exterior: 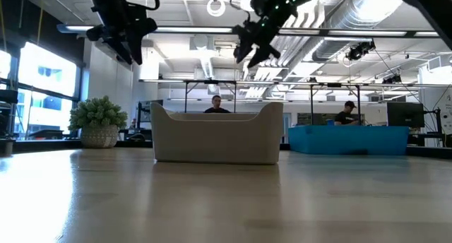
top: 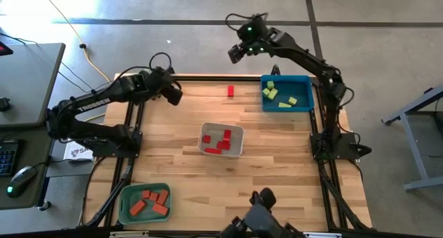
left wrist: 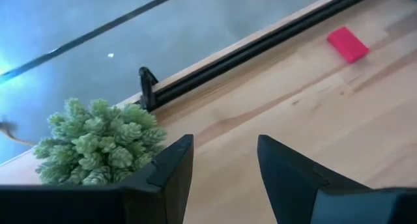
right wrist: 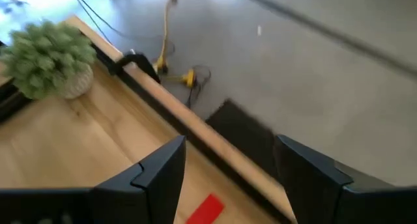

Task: Sort & place blocks by color
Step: Put the red wooden block into the white bin

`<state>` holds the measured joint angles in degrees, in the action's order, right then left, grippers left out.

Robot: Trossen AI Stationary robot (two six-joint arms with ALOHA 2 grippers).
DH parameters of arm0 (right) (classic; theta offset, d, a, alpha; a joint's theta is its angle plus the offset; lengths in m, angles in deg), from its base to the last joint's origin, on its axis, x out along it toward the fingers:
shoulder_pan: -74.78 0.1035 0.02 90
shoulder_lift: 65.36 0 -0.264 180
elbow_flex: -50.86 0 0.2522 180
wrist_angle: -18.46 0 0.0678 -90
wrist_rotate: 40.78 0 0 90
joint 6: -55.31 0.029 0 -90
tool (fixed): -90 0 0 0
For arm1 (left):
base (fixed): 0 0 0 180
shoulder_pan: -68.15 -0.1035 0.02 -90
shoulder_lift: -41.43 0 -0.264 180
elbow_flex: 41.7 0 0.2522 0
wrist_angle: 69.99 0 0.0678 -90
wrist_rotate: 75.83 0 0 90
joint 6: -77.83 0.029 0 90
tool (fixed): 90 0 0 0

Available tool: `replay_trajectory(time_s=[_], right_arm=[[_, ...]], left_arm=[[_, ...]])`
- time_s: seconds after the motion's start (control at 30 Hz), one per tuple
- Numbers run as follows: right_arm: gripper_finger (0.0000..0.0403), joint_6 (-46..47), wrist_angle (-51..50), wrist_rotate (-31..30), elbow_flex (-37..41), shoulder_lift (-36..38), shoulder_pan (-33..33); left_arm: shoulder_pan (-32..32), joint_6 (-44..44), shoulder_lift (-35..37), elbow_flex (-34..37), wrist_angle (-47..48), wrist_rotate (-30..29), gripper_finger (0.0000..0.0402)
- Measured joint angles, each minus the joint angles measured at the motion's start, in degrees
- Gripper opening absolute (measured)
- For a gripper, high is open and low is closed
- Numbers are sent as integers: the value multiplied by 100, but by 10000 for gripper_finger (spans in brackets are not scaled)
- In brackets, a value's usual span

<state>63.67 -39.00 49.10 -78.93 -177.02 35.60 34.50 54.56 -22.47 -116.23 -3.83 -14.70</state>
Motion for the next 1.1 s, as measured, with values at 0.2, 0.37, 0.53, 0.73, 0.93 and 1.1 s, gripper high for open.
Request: replay_trajectory(time_s=[0.2,0.37,0.53,0.73,0.93,1.1], right_arm=[[220,1175,-212,97,-60,-415,5],[220,1874,-345,138,-36,-706,61],[220,2522,-364,128,-35,-1017,185],[220,3103,-384,79,-28,-1448,378],[220,3568,-471,7,-26,-1883,495],[220,3816,-602,-67,-26,-2220,538]], left_arm=[[-415,441,2,0,-99,12,158],[-614,1316,1,0,-617,14,159],[-728,1917,2,0,-1107,18,159],[-824,2641,2,0,-1407,24,159],[-935,3100,2,0,-1523,45,159],[-1027,3202,2,0,-1528,346,159]])
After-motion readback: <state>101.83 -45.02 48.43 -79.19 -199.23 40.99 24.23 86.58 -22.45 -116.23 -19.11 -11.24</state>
